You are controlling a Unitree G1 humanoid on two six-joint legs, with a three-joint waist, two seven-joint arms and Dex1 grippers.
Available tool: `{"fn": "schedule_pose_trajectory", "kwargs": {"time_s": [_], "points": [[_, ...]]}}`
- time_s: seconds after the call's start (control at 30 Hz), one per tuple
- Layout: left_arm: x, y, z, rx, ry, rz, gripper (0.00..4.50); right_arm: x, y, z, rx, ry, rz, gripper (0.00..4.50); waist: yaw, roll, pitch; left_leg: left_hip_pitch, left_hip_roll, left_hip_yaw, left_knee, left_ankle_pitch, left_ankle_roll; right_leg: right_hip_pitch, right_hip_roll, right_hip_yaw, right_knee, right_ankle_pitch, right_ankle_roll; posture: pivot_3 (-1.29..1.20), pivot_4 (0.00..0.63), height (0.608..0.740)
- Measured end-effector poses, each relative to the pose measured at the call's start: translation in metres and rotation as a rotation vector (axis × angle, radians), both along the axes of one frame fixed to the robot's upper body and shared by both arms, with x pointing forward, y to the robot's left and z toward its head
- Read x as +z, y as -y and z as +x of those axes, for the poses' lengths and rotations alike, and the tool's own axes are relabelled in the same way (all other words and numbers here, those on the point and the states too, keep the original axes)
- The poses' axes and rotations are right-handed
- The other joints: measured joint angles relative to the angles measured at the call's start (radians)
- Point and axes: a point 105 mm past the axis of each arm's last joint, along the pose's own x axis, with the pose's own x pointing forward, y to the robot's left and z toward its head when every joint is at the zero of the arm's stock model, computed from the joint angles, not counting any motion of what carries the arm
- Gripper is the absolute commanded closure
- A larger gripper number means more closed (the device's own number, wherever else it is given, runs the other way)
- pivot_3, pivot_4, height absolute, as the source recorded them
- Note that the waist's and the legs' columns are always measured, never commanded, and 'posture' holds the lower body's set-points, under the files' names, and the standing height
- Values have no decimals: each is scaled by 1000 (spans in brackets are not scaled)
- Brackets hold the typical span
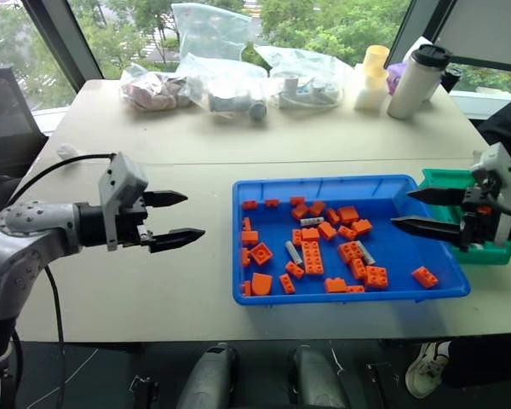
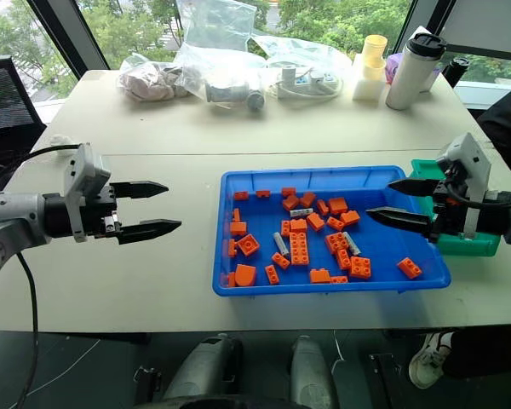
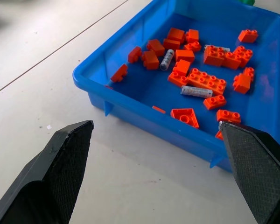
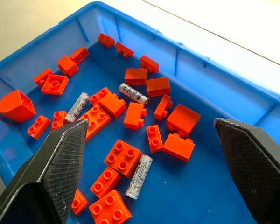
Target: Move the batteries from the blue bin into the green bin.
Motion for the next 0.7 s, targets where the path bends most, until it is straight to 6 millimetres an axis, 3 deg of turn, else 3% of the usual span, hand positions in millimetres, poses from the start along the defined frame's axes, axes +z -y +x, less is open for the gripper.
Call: {"fn": "schedule_pose_trajectory", "kwargs": {"time_s": [0.1, 0.23, 0.43, 0.7], "points": [[-2, 7, 0, -71, -14, 22, 0, 12, -11, 5, 52, 33, -26, 51, -1, 0, 0, 0, 0, 0, 0, 0, 0, 0, 1, 0, 0, 0, 0, 0, 150, 740], [-1, 19, -6, -224, 7, 142, 0, 19, -56, 9, 252, 58, -35, 51, -13, 0, 0, 0, 1, 1, 0, 0, 0, 0, 3, 0, 0, 0, 0, 0, 150, 740], [-8, 32, -5, -326, 41, 204, 0, -28, -110, 10, 487, -108, -106, 51, -22, -1, 0, -2, 1, 1, 1, 0, 0, -3, 4, 0, 2, 0, 0, 0, 150, 740], [-16, 40, -4, -295, 55, 172, 0, -61, -149, 6, 590, -219, -112, 51, -24, -1, 0, -1, 1, 1, 1, 0, 0, -4, 4, 1, 4, 0, 0, 0, 150, 740]]}}
